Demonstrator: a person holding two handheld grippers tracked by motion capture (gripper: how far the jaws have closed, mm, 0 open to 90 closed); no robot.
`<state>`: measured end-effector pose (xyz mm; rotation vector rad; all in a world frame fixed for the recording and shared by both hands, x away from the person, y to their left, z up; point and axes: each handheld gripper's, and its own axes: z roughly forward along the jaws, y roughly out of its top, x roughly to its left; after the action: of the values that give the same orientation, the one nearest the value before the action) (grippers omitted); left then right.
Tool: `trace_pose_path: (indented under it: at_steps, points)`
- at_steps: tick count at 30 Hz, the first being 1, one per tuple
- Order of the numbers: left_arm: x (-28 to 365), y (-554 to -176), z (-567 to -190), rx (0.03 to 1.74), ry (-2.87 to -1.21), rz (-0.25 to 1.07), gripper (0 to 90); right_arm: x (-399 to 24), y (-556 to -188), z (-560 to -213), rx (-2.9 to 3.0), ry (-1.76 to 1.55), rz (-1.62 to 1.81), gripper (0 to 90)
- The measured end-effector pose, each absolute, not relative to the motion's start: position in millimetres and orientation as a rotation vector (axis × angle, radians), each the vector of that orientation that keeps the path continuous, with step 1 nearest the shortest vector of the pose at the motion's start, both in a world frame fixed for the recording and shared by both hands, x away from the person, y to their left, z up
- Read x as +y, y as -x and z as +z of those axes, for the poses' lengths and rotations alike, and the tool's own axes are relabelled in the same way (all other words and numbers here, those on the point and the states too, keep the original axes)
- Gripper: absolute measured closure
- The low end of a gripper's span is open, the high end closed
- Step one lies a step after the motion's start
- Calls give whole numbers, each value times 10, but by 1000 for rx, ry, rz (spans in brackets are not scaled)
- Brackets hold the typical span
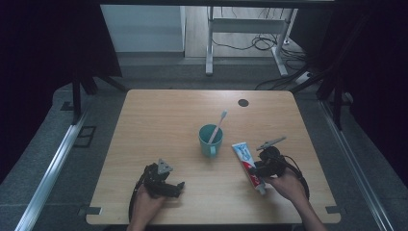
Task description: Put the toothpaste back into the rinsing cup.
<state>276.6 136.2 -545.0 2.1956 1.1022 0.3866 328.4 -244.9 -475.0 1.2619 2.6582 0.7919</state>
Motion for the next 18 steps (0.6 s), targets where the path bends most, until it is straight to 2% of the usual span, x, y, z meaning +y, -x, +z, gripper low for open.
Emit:
trace_pose_path:
  at_steps: [8, 18]
  points:
    - [1359, -2763, -5451, 1107, -2192, 384, 0, -2392, -3404, -4803, 2690, -1325, 665, 401]
    - [1360, -2763, -5451, 1107, -2193, 384, 0, -2282, -3576, -4871, 2723, -1368, 495, 357]
